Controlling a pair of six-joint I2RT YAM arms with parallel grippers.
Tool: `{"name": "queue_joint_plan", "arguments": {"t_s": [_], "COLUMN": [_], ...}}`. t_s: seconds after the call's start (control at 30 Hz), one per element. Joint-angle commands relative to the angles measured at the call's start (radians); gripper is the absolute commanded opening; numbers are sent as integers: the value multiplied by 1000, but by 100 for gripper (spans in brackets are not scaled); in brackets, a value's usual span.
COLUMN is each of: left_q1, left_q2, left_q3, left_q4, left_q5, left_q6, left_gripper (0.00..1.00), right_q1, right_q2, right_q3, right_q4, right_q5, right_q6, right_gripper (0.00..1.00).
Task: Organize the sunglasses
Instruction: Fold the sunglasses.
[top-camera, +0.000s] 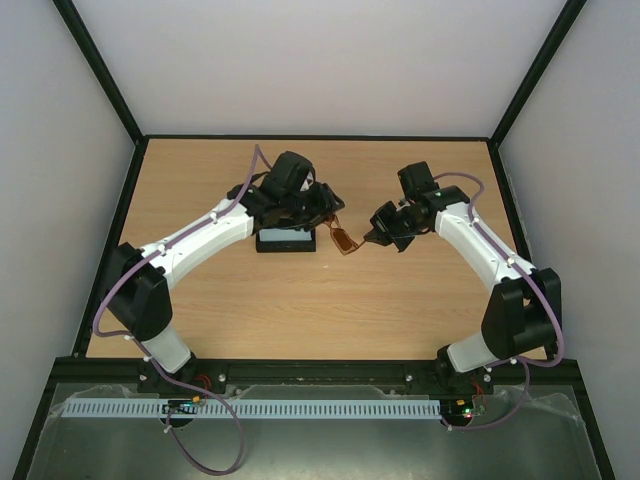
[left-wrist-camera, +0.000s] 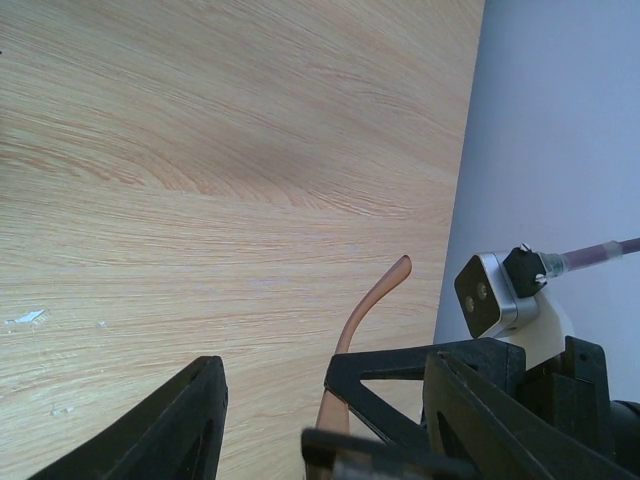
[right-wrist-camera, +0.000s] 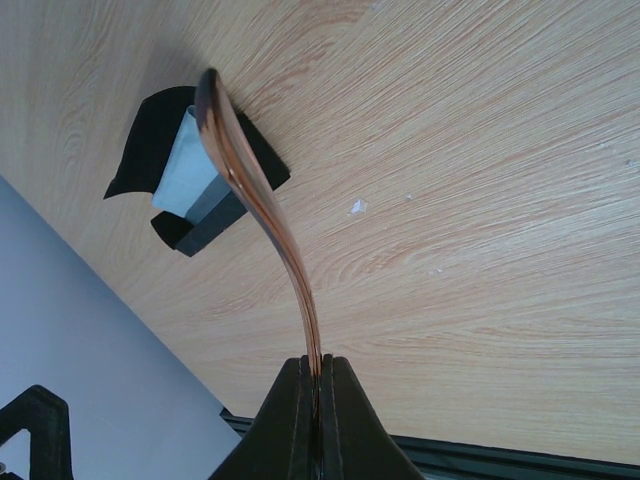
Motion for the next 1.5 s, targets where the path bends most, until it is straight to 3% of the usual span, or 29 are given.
{"name": "queue_joint_plan", "arguments": {"t_s": [0.0, 0.43, 0.73, 1.47], "left_q1": [7, 9, 11, 14], "left_q2": [-10, 10, 17, 11], "left_q3": [40, 53, 55, 30], "left_q4": [-25, -45, -49, -33], "left_q5": [-15, -2, 1, 29], "left_q6": [18, 21, 24, 32], "left_gripper": [56, 37, 35, 32], "right_q1": [4, 5, 8, 8], "right_q2": [17, 27, 31, 22], "right_q3": [-9, -2, 18, 113], "right_q4": [-27, -26, -28, -63], "right_q5": [-13, -8, -7, 13], "right_q6": [5, 3, -6, -32], "right_gripper": [1, 1, 1, 41]}}
